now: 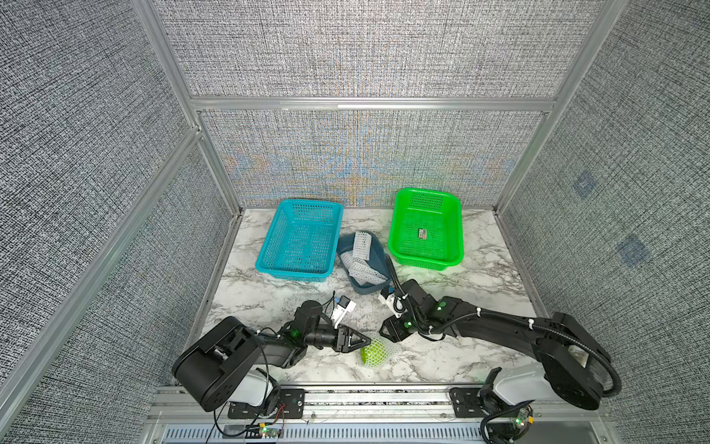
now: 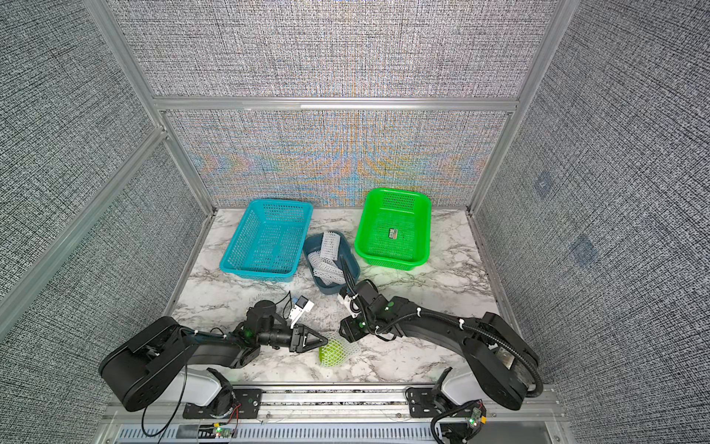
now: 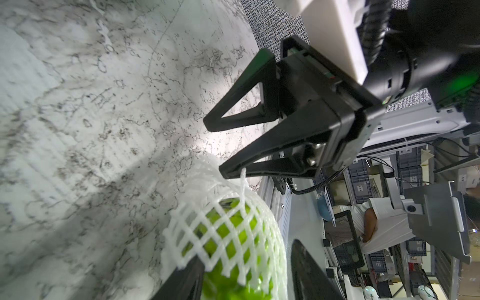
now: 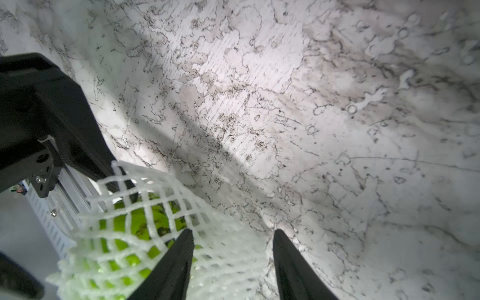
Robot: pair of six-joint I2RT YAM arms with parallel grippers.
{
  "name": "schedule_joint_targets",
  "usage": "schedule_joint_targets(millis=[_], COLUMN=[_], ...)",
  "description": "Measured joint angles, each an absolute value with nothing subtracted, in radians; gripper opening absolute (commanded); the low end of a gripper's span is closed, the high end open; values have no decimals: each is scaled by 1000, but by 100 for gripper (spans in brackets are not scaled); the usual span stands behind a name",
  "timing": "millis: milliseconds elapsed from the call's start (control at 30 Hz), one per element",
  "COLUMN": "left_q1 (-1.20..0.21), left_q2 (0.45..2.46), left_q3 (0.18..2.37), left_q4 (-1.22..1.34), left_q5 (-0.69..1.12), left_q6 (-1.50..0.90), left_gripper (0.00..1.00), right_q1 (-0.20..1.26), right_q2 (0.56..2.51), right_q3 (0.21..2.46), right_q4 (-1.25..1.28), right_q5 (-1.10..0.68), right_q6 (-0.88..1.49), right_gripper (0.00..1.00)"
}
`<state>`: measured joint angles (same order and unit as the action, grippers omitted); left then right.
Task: Sleeve custard apples in foam nets
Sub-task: Adjust the custard apple at the center of the board.
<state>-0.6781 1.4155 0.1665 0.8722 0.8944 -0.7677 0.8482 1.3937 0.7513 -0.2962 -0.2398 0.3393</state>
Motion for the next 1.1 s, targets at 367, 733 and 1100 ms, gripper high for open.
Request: schedule_joint_targets(millis=[367,733,1100], left_q1=[-676,-677,-710], left_q2=[1131,1052,1121], left_q3=[171,142,139], left_q4=[570,265,344], left_q5=[694,561,602], left_q6=[-721,-661,-660], left_gripper=[59,42,39], right_q1=[891,1018,1075], right_q2=[1155,1262,1364], right_q3=[709,765,826], right_q4=[-385,-351,-337], right_q5=[-244,-246,-202], right_q6=[278,275,264], right_gripper=[55,52,44])
